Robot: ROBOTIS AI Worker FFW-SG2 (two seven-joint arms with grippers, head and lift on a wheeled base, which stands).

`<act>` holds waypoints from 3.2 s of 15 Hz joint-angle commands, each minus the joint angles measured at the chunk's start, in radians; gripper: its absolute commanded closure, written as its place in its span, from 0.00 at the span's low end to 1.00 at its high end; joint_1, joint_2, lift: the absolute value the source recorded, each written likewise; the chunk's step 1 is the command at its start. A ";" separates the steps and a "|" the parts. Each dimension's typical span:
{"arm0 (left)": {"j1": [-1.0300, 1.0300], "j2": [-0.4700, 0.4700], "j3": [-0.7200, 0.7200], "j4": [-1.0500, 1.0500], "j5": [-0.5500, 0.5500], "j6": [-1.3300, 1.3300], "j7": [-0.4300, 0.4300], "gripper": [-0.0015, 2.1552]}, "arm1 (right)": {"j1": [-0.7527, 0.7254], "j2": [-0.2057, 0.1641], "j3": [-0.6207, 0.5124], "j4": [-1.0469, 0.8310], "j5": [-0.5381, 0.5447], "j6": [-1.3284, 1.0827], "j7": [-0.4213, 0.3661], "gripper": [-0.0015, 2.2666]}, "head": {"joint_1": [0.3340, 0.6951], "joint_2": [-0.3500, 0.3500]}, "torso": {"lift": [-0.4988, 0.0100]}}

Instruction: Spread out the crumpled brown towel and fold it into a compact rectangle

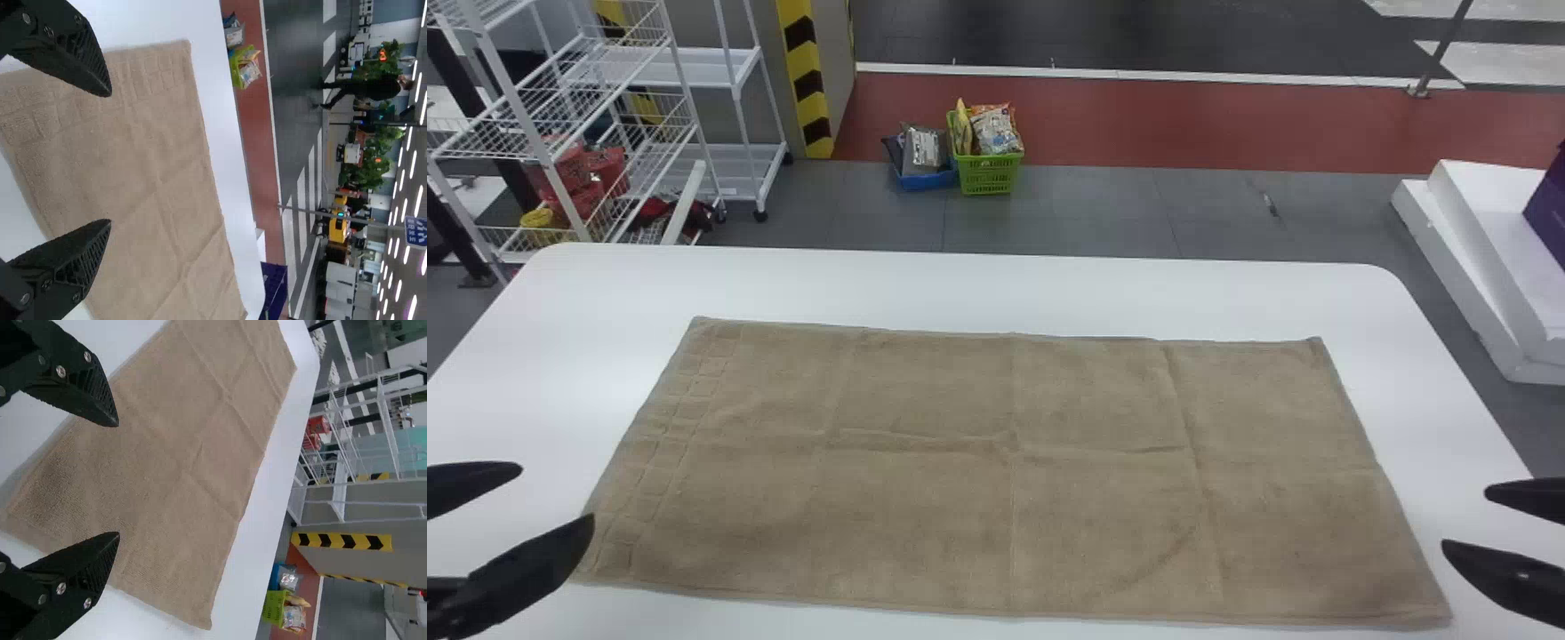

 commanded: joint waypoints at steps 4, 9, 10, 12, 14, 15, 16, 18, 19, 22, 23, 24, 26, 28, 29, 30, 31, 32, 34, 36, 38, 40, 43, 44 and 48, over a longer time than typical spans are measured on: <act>0.014 -0.017 -0.024 0.013 0.025 0.033 0.041 0.12 | -0.036 0.036 0.040 -0.006 0.014 0.246 0.003 0.04 | 1.00 0.47 | 0.73; 0.029 -0.017 -0.103 0.053 0.027 -0.019 0.179 0.12 | -0.068 0.067 0.087 -0.016 0.039 0.384 0.003 0.08 | 1.00 0.52 | 0.73; 0.029 -0.017 -0.123 0.062 0.019 -0.019 0.185 0.12 | -0.073 0.067 0.106 -0.022 0.059 0.402 0.003 0.08 | 1.00 0.53 | 0.73; 0.029 -0.017 -0.163 0.104 -0.007 -0.074 0.227 0.12 | -0.078 0.069 0.138 -0.019 0.088 0.402 -0.011 0.10 | 1.00 0.52 | 0.73; 0.029 -0.017 -0.202 0.157 -0.057 -0.176 0.288 0.12 | -0.079 0.072 0.152 -0.006 0.091 0.399 -0.038 0.14 | 1.00 0.52 | 0.73; 0.029 -0.017 -0.211 0.169 -0.061 -0.182 0.300 0.12 | -0.082 0.072 0.153 -0.002 0.093 0.399 -0.051 0.14 | 1.00 0.52 | 0.73; 0.029 -0.017 -0.214 0.171 -0.061 -0.182 0.300 0.12 | -0.088 0.072 0.153 -0.002 0.099 0.399 -0.061 0.16 | 1.00 0.51 | 0.73; 0.029 -0.017 -0.214 0.171 -0.057 -0.182 0.296 0.12 | -0.107 0.072 0.167 0.017 0.140 0.399 -0.064 0.24 | 1.00 0.49 | 0.73; 0.029 -0.017 -0.215 0.169 -0.057 -0.182 0.291 0.12 | -0.108 0.072 0.173 0.026 0.157 0.399 -0.066 0.32 | 1.00 0.49 | 0.73; 0.029 -0.017 -0.215 0.160 -0.054 -0.182 0.282 0.12 | -0.108 0.072 0.188 0.044 0.163 0.396 -0.071 0.54 | 1.00 0.47 | 0.73; 0.029 -0.017 -0.215 0.160 -0.054 -0.182 0.280 0.12 | -0.108 0.072 0.195 0.049 0.171 0.396 -0.071 0.62 | 1.00 0.47 | 0.73; 0.029 -0.017 -0.212 0.159 -0.054 -0.182 0.280 0.12 | -0.104 0.072 0.212 0.053 0.175 0.396 -0.071 0.62 | 1.00 0.47 | 0.73; 0.029 -0.017 -0.209 0.159 -0.054 -0.182 0.279 0.12 | -0.096 0.078 0.245 0.053 0.168 0.396 -0.071 0.62 | 1.00 0.48 | 0.73; 0.034 -0.017 -0.203 0.151 -0.051 -0.182 0.279 0.12 | -0.096 0.090 0.288 0.047 0.163 0.393 -0.071 0.62 | 1.00 0.51 | 0.73; 0.035 -0.017 -0.197 0.146 -0.047 -0.185 0.276 0.12 | -0.099 0.095 0.310 0.047 0.162 0.390 -0.081 0.62 | 1.00 0.53 | 0.73; 0.035 -0.017 -0.192 0.145 -0.039 -0.185 0.274 0.12 | -0.108 0.104 0.334 0.049 0.159 0.387 -0.098 0.62 | 1.00 0.55 | 0.73; 0.035 -0.017 -0.189 0.145 -0.039 -0.185 0.276 0.12 | -0.117 0.121 0.362 0.049 0.157 0.387 -0.121 0.62 | 1.00 0.60 | 0.73; 0.035 -0.017 -0.188 0.145 -0.038 -0.185 0.276 0.12 | -0.130 0.135 0.391 0.052 0.157 0.387 -0.127 0.62 | 1.00 0.62 | 0.73; 0.035 -0.017 -0.186 0.148 -0.038 -0.185 0.274 0.12 | -0.145 0.153 0.469 0.059 0.172 0.384 -0.161 0.62 | 1.00 0.67 | 0.73; 0.035 -0.017 -0.186 0.153 -0.039 -0.188 0.271 0.12 | -0.167 0.162 0.521 0.076 0.175 0.390 -0.178 0.62 | 1.00 0.76 | 0.73; 0.035 -0.017 -0.186 0.154 -0.039 -0.191 0.271 0.12 | -0.176 0.181 0.577 0.084 0.177 0.387 -0.207 0.62 | 1.00 0.79 | 0.73; 0.035 -0.017 -0.185 0.150 -0.039 -0.191 0.270 0.12 | -0.193 0.205 0.627 0.093 0.177 0.384 -0.229 0.62 | 1.00 0.86 | 0.73; 0.038 -0.017 -0.179 0.151 -0.038 -0.191 0.268 0.12 | -0.211 0.210 0.679 0.112 0.180 0.384 -0.256 0.62 | 1.00 0.93 | 0.73; 0.040 -0.017 -0.174 0.150 -0.038 -0.194 0.266 0.12 | -0.216 0.210 0.692 0.121 0.183 0.384 -0.259 0.62 | 1.00 0.94 | 0.73; 0.040 -0.017 -0.172 0.153 -0.038 -0.194 0.262 0.12 | -0.219 0.210 0.732 0.144 0.206 0.384 -0.267 0.62 | 1.00 0.99 | 0.73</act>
